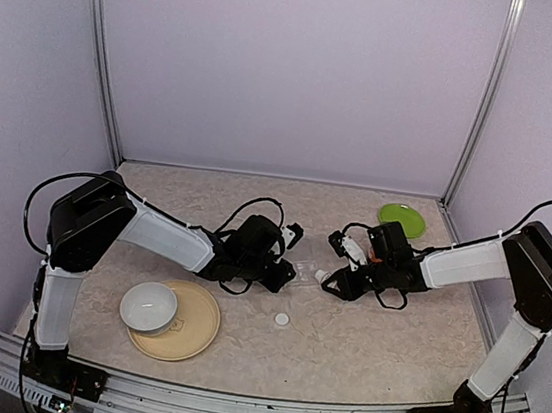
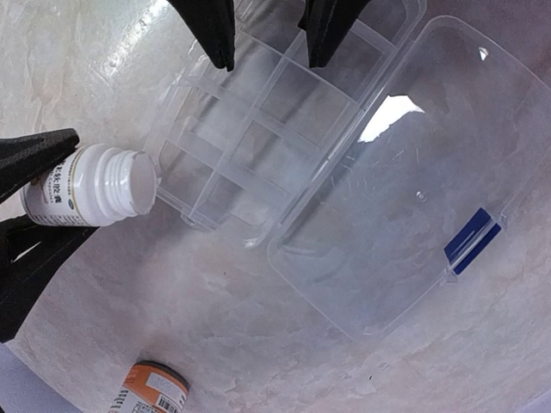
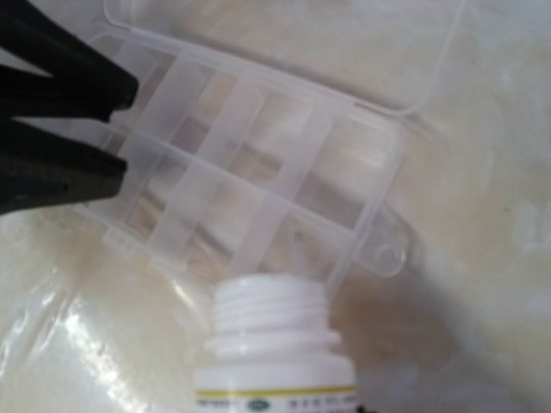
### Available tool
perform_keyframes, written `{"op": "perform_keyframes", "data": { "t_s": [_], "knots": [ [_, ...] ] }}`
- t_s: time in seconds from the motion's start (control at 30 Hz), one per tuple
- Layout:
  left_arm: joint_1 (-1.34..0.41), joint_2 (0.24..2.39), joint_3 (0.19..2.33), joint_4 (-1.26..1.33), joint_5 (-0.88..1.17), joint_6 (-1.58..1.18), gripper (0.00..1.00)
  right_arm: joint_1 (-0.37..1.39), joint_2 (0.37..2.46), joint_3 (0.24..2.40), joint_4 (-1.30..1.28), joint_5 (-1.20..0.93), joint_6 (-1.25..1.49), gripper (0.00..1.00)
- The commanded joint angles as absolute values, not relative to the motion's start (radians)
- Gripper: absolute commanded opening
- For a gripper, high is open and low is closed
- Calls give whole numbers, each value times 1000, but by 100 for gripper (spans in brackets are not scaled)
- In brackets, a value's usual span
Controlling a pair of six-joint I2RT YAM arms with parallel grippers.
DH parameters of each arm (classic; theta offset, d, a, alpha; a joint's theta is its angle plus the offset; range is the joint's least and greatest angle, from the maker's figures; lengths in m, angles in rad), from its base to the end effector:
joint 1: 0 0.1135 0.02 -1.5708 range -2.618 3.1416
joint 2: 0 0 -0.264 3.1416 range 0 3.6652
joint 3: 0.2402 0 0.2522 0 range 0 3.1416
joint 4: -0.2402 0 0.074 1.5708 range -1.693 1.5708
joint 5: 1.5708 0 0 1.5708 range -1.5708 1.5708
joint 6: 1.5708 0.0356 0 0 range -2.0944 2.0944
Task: Sort the pills into containers
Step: Pour the pill into the compartment of the pill container.
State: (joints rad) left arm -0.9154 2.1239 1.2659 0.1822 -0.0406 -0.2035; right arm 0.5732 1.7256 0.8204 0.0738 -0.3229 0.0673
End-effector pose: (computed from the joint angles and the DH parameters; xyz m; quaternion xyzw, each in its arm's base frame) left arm 0.2753 -0.3557 0.1235 0.3059 0.8479 -0.2141 0.3764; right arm 0.2726 0.1894 0.1391 -0.2865 0.8765 0.2545 0.2913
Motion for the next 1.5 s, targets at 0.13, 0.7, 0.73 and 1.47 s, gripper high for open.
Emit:
{"op": "perform_keyframes", "data": {
  "t_s": [0.13,0.7,0.73,1.47],
  "knots": [
    [-913,2167,1272,120,-30,-197,28,584,1704,844,-13,-289,52,0],
    [-913,2170,1276,117,-34,-196,28,606,1716,900,-112,-262,43,0],
    [-913,2171,1275,117,-35,-197,28,607,1717,902,-118,-261,43,0],
    [-912,2172,1277,114,-35,-196,28,618,1760,982,-239,-232,41,0]
  ]
}}
